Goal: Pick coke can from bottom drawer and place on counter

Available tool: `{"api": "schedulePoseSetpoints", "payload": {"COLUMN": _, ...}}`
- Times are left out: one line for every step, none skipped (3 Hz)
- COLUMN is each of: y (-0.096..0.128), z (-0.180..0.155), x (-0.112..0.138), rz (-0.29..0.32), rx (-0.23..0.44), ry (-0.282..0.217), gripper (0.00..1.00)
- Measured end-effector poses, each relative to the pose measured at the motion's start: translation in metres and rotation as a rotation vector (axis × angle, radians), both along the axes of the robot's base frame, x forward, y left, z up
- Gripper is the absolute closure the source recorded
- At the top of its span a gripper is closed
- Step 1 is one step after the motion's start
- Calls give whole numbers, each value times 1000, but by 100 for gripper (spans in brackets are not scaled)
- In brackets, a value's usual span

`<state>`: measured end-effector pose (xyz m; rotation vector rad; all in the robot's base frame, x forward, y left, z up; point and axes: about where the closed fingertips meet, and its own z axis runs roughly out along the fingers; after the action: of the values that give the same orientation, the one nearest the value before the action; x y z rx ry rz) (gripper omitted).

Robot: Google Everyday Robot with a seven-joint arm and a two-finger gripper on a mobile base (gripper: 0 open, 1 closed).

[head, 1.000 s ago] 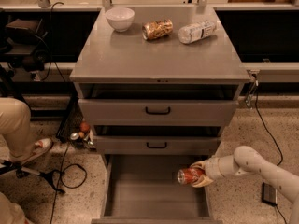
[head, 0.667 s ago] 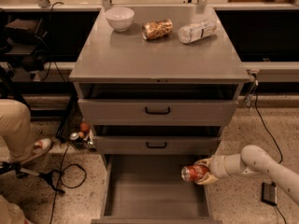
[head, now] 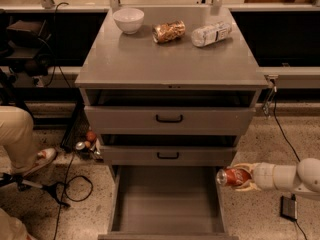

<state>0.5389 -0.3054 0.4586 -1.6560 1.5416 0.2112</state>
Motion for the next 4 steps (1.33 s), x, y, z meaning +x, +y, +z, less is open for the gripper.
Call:
{"api": "schedulePoseSetpoints", "payload": {"y": -30, "z": 50, "x": -13, "rz": -57, "rx": -53, "ry": -85, "gripper": 100}}
{"api": "schedulePoseSetpoints", "payload": {"y": -46, "z": 102, "x": -28, "rz": -102, "rx": -123, "ry": -176, "gripper": 100}}
{"api": "schedulePoseSetpoints", "payload": {"y": -48, "z": 108, "x": -23, "rz": -106, "rx": -121, "ry": -185, "gripper": 100}}
{"api": "schedulePoseSetpoints", "payload": {"y": -66, "z": 152, "x": 0, "rz": -135, "rx": -129, "ry": -255, "gripper": 100}}
